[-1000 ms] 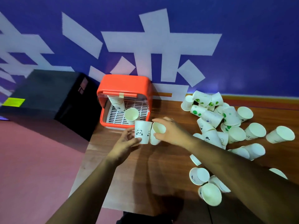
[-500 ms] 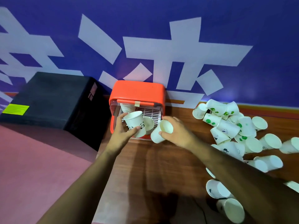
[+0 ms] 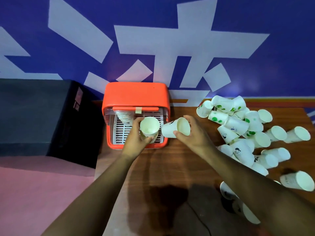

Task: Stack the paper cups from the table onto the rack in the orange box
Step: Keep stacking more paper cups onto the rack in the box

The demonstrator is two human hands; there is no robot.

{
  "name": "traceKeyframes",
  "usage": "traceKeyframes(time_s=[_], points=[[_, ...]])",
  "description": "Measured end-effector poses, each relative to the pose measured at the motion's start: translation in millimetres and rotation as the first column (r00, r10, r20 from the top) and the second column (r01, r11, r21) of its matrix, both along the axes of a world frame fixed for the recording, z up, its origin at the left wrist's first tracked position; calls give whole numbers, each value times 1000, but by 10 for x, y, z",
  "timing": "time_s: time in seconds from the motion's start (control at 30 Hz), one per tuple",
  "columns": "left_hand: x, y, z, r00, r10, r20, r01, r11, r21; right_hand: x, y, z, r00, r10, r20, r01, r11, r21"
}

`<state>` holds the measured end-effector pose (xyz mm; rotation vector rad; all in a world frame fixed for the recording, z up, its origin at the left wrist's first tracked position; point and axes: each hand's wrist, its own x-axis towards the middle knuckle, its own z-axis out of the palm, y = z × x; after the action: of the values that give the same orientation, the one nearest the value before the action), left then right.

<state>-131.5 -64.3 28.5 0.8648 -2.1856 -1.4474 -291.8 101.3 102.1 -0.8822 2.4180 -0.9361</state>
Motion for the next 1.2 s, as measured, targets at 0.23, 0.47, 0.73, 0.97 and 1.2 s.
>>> traceKeyframes(time_s=[0.23, 0.47, 0.73, 0.97, 1.2], points=[[112, -129, -204, 979, -142, 148, 139, 990, 33, 50, -45, -17, 999, -5, 35, 7, 998, -64], [225, -153, -75, 996, -18, 83, -25, 872, 489, 266, -365, -39, 992, 126, 23, -124, 991, -42], [215, -173, -28, 998, 44, 46, -62, 845, 531, 464, -661, -351, 966, 246, -74, -245, 969, 29], [236, -225, -202, 996, -51, 79, 24, 950, 312, 506, -753, -530, 969, 247, -1, -246, 966, 81], [244, -92, -158, 982, 69, 176, -102, 977, 189, 511, -590, -463, 988, 152, 22, -154, 983, 102]])
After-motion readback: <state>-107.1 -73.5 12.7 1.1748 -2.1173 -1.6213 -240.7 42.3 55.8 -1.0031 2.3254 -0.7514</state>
